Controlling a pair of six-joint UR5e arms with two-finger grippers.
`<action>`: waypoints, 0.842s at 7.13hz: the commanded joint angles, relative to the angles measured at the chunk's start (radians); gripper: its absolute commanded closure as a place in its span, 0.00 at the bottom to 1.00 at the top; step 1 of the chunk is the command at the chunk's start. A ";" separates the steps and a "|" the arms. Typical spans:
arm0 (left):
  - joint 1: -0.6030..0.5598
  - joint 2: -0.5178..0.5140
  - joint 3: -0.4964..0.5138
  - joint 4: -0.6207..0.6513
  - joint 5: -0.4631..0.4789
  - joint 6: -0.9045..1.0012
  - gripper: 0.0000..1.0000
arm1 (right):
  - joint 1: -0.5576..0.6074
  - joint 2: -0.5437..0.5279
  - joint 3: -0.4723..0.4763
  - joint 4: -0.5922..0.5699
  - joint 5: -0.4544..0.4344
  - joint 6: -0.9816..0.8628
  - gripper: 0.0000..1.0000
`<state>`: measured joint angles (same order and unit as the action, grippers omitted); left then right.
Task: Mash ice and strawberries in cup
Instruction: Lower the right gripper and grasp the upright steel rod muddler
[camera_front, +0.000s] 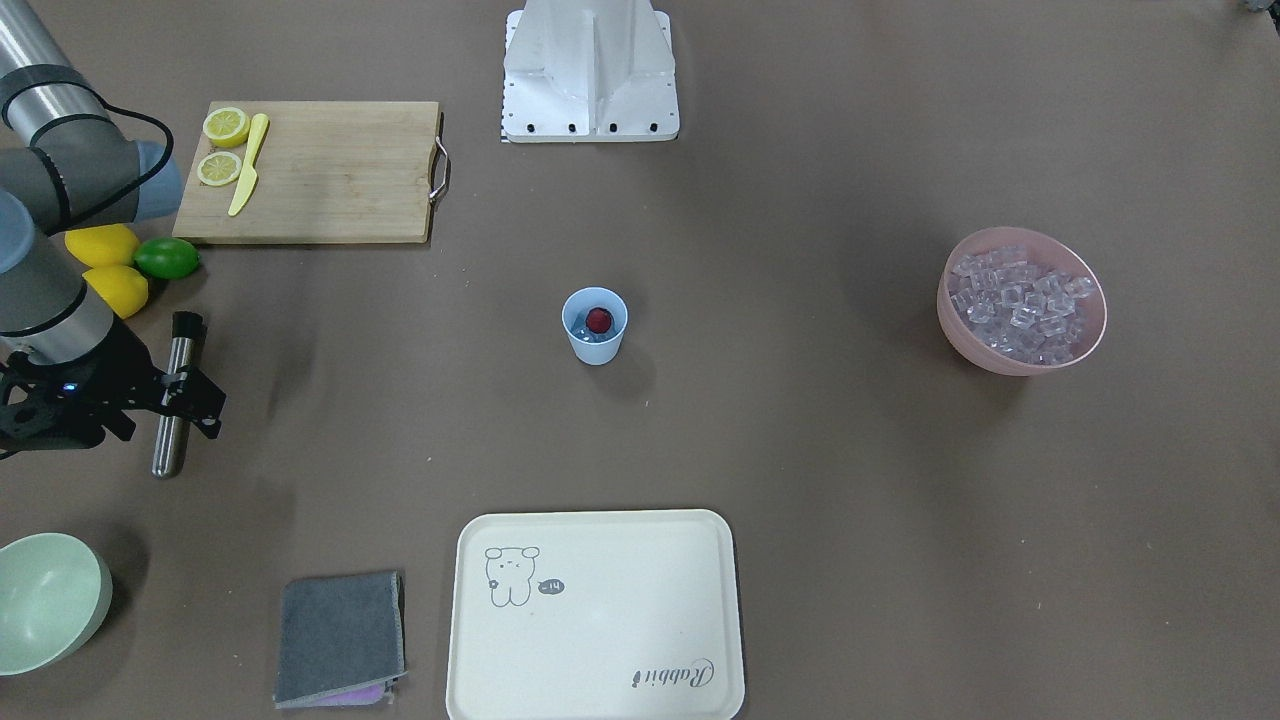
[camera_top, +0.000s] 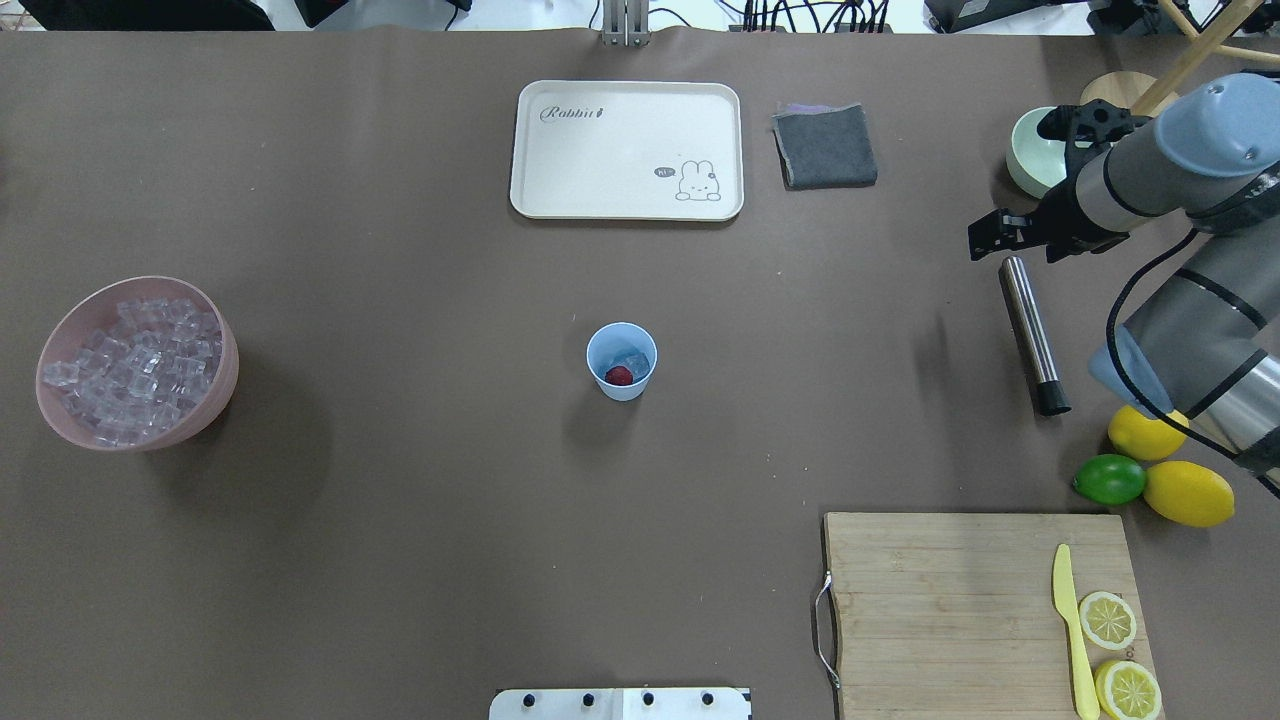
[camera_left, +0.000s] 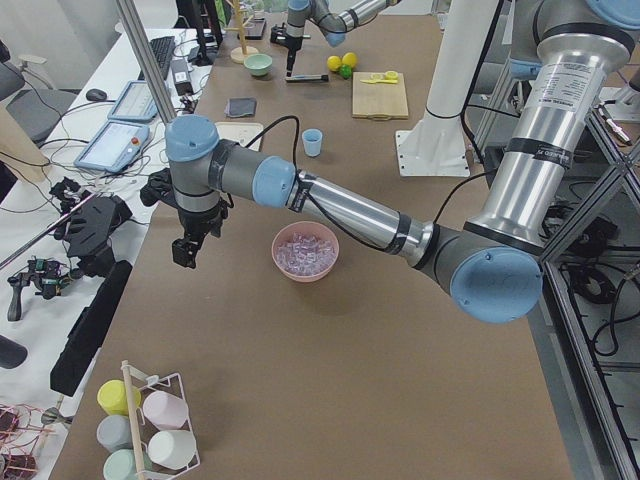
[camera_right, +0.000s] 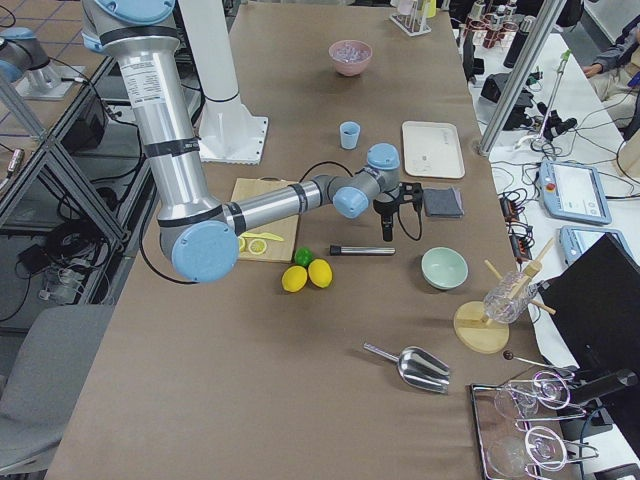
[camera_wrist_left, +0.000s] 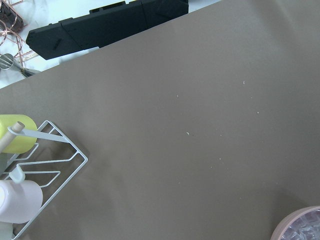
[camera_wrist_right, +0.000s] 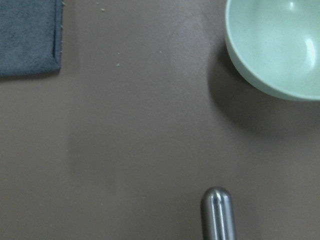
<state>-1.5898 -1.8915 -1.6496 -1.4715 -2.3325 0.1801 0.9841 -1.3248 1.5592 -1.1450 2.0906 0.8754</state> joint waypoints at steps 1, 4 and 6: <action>-0.019 -0.001 -0.022 -0.003 0.002 0.002 0.03 | 0.025 -0.001 -0.019 -0.103 0.063 -0.041 0.00; -0.038 0.014 -0.036 -0.010 0.004 0.006 0.03 | 0.022 0.035 -0.060 -0.139 0.065 -0.128 0.00; -0.038 0.023 -0.038 -0.036 0.004 0.004 0.03 | 0.007 0.071 -0.120 -0.134 0.057 -0.136 0.01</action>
<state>-1.6270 -1.8750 -1.6852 -1.4946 -2.3286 0.1844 0.9976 -1.2815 1.4802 -1.2811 2.1513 0.7464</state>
